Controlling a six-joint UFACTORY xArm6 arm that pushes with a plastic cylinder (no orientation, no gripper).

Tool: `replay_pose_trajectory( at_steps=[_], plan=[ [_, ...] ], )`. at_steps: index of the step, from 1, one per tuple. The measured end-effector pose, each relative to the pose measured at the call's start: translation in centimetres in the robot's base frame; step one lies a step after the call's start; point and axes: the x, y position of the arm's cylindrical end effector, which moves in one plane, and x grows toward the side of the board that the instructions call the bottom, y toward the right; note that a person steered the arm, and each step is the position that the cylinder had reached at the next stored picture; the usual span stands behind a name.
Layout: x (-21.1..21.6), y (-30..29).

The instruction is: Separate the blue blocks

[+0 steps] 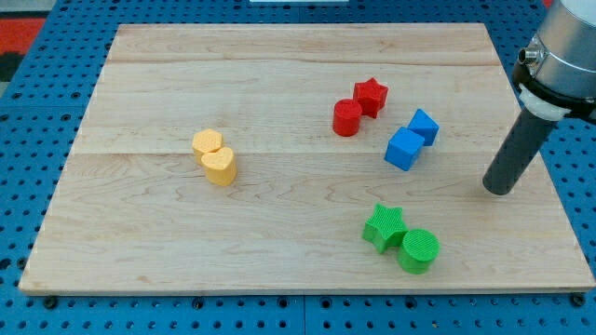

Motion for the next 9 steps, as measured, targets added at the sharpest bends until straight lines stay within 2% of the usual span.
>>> replay_pose_trajectory(
  at_steps=[2,5,6,9],
  plan=[
    [-1.5,1.8],
    [-5.1,-8.3],
    [-8.5,-9.6],
    [-8.7,-4.5]
  ],
)
